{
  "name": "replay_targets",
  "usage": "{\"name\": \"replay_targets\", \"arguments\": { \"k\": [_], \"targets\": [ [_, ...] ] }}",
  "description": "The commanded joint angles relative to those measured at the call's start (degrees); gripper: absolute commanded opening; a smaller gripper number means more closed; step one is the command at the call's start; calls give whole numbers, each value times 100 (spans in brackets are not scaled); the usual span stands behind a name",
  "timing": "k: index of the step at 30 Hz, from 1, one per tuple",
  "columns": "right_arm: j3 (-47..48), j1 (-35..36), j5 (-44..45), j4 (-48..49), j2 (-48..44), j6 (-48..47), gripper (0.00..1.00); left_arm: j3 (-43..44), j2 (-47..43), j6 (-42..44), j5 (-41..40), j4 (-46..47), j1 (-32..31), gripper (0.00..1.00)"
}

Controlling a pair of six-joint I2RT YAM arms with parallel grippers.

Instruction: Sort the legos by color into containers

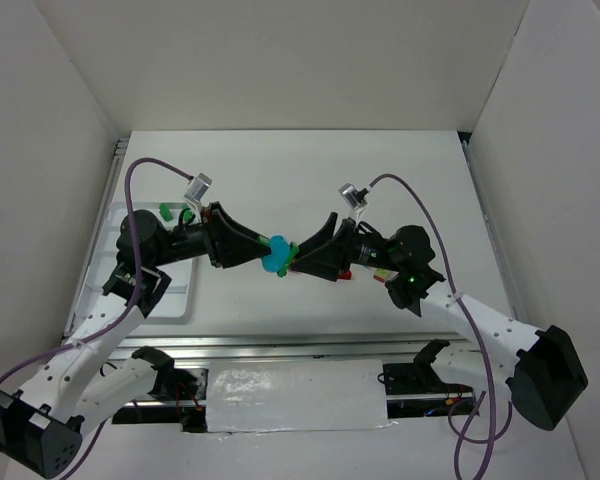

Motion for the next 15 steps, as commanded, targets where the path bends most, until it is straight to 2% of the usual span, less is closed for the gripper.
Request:
{"name": "replay_targets", "arguments": {
  "k": [1,4,8,10,11,12,15],
  "targets": [
    [360,229,105,363,153,-121,80,-92,-118,-188,67,685,-35,0],
    [448,335,254,389,381,-183,67,-110,-48,-364,67,904,-44,0],
    [588,440,238,732,759,-69,58,-145,23,-479,155,1099,-44,0],
    [650,484,237,811,865,-78,39,-145,32,-435,146,1046,-44,0],
    [685,493,229,794,883,-104,17,-136,23,-417,146,1011,-52,0],
    [677,502,255,716,874,-165,0,-101,6,-391,137,941,-52,0],
    [519,458,237,689,743,-463,0,126,-47,-76,-12,336,-44,0]
  ]
}}
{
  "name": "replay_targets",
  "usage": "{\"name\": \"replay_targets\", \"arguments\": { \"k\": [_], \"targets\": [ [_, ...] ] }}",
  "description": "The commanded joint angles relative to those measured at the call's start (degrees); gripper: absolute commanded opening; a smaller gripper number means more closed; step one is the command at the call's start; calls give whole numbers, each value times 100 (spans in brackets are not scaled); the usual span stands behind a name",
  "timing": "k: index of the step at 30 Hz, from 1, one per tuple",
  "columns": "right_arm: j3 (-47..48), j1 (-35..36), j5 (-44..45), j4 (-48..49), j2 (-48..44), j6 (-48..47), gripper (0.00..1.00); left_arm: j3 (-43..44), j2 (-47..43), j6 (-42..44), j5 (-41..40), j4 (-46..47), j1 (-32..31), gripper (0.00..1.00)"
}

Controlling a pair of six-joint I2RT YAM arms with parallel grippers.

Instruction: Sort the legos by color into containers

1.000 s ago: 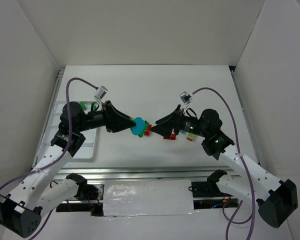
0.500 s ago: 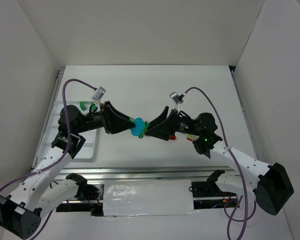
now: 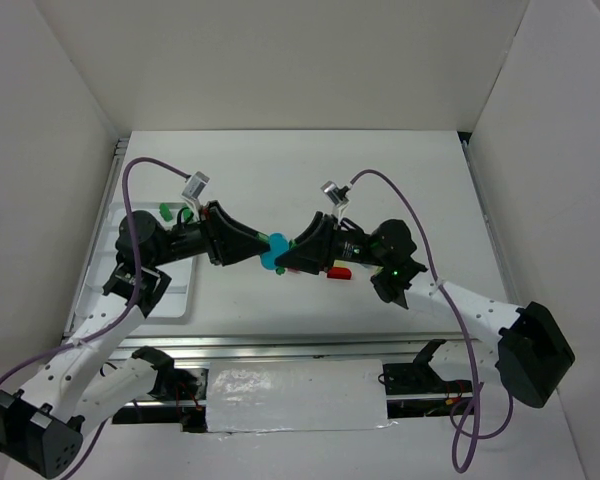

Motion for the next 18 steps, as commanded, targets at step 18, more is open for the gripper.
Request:
{"name": "replay_targets", "arguments": {
  "k": [18],
  "targets": [
    [-513,-860,143,-2298,-1610,-2082,0,2158,1314,1758,-2728,-4851,2186,0]
  ]
}}
